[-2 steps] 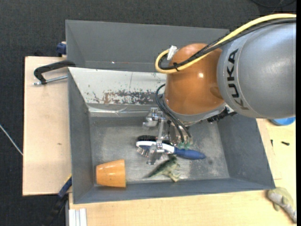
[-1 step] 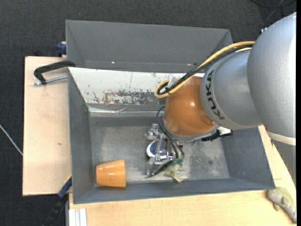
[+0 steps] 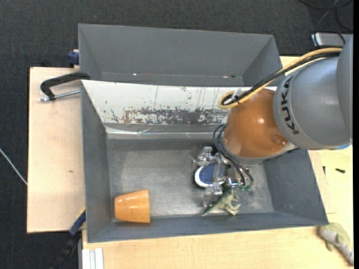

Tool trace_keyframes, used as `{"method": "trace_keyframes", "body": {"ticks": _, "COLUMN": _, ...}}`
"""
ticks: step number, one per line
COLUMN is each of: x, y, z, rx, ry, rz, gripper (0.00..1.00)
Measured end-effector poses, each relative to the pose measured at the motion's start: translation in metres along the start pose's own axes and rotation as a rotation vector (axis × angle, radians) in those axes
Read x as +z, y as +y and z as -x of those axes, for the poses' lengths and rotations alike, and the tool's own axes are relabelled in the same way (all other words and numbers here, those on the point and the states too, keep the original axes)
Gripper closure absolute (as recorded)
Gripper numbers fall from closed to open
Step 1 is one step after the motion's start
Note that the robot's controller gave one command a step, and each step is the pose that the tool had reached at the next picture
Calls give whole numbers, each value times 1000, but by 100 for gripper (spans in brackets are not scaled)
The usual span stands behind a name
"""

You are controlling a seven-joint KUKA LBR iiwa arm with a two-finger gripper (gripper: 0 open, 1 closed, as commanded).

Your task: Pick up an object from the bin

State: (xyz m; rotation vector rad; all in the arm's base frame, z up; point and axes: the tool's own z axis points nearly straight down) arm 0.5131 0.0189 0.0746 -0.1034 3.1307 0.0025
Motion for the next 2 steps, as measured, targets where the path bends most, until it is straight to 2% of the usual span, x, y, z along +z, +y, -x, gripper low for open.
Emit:
{"method": "trace_keyframes", "body": {"ticks": 1, "x": -1, "y": 2, "z": 1, "rx": -1, "ry": -4, "rz": 1, "gripper": 100}}
{"method": "trace_keyframes", "body": {"ticks": 2, "x": -131, "y": 15, "z": -5, "rx": -153, "ry": -2, "rz": 0, "gripper": 100}}
